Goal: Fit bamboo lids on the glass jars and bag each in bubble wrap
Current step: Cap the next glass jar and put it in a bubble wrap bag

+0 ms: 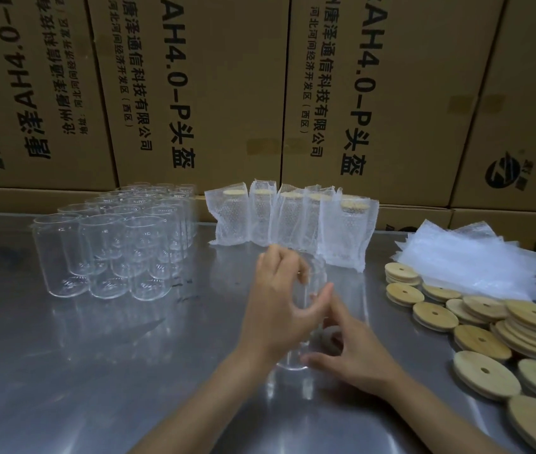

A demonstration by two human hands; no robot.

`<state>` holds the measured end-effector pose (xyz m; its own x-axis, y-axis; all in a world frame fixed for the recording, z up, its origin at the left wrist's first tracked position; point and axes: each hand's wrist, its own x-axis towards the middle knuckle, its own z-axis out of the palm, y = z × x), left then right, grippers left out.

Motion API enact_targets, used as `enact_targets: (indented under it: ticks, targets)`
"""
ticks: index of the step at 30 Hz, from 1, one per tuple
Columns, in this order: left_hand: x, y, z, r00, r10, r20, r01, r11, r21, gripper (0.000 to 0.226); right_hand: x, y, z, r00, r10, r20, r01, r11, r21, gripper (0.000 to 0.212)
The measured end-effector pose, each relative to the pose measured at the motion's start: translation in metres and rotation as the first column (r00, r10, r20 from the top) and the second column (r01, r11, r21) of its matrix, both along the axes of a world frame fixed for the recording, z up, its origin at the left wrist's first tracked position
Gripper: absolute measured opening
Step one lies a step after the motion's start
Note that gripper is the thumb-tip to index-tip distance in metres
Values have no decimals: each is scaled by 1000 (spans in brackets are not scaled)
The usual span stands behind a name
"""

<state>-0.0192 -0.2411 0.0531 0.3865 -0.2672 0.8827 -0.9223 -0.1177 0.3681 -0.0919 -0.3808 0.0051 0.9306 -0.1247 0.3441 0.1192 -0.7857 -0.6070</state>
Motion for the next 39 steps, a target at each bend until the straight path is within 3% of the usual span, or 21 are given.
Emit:
enact_targets:
  ticks: [1,3,6,9,10,13,15,17,19,21,24,28,33,39]
  targets:
    - [1,-9,-4,997,-40,-62,41,999,17,33,2,-1,-2,1000,-5,17,4,998,56,85]
    - [6,-23,-15,969,-144,-199,158,986,57,66,4,-4,-3,998,-32,49,22,981,192,85]
    - [16,-30,-42,832,-251,-494,336,938,88,105,7,-9,-2,995,-81,65,56,947,316,83]
    - [26,-30,-60,604,-291,-742,460,888,26,93,8,-13,-2,1000,-19,7,15,927,376,88]
    - [29,-31,-63,578,-274,-768,463,886,32,87,8,-14,-2,1000,15,-24,-4,915,403,90]
    - [35,-32,-69,598,-235,-766,436,898,65,89,7,-23,0,999,-8,-41,22,935,355,75]
    - [36,-30,-69,617,-207,-759,429,897,105,90,4,-34,4,974,-222,48,207,956,209,57]
    - [35,-27,-68,624,-188,-758,436,889,139,89,-1,-48,8,846,-513,145,518,855,7,47]
    - [34,-24,-67,611,-184,-770,454,878,151,89,-6,-60,9,671,-727,145,741,652,-162,46]
    - [32,-23,-65,603,-185,-776,467,871,155,89,-10,-65,8,563,-826,45,804,534,-262,54]
    - [28,-21,-63,603,-186,-775,468,870,155,88,-11,-64,5,507,-853,-126,792,518,-323,64]
    - [24,-20,-60,612,-181,-770,461,872,161,89,-8,-60,5,545,-825,-150,709,549,-443,55]
    - [22,-21,-59,608,-197,-769,461,876,140,83,-2,-50,5,706,-703,-87,620,672,-405,42]
    - [21,-21,-60,622,-187,-761,453,878,154,87,-5,-52,1,741,-666,-84,620,728,-294,29]
